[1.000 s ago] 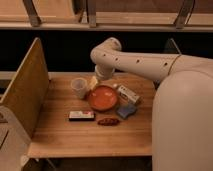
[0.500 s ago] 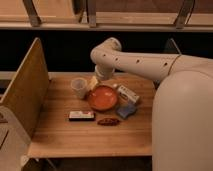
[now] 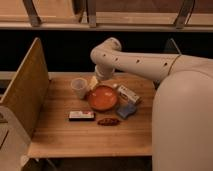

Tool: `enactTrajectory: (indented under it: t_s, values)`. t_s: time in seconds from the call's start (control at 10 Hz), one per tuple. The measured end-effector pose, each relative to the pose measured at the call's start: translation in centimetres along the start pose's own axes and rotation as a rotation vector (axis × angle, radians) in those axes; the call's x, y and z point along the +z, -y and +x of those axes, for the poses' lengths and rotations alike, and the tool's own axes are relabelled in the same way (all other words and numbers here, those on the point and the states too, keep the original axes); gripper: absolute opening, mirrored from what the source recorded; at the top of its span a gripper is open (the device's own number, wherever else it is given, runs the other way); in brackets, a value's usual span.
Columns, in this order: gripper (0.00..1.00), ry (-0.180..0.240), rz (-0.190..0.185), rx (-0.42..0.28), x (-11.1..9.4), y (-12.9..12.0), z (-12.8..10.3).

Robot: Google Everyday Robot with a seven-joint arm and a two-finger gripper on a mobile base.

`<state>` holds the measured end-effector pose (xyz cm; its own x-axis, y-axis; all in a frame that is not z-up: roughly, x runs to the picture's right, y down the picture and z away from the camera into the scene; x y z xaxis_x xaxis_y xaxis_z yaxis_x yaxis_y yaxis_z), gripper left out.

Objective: Place the pepper on the white sponge

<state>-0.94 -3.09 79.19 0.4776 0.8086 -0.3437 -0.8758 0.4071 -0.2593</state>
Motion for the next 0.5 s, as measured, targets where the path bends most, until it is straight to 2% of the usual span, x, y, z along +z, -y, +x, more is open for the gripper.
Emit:
enactTrajectory:
  t_s: [0.2,0.5]
  values:
    - [0.80,-0.001,0.010,-0.062,-0.1,-0.3,0.4]
    - [0.80,-0.036,0.058,-0.234,-0.7,0.1,3.0]
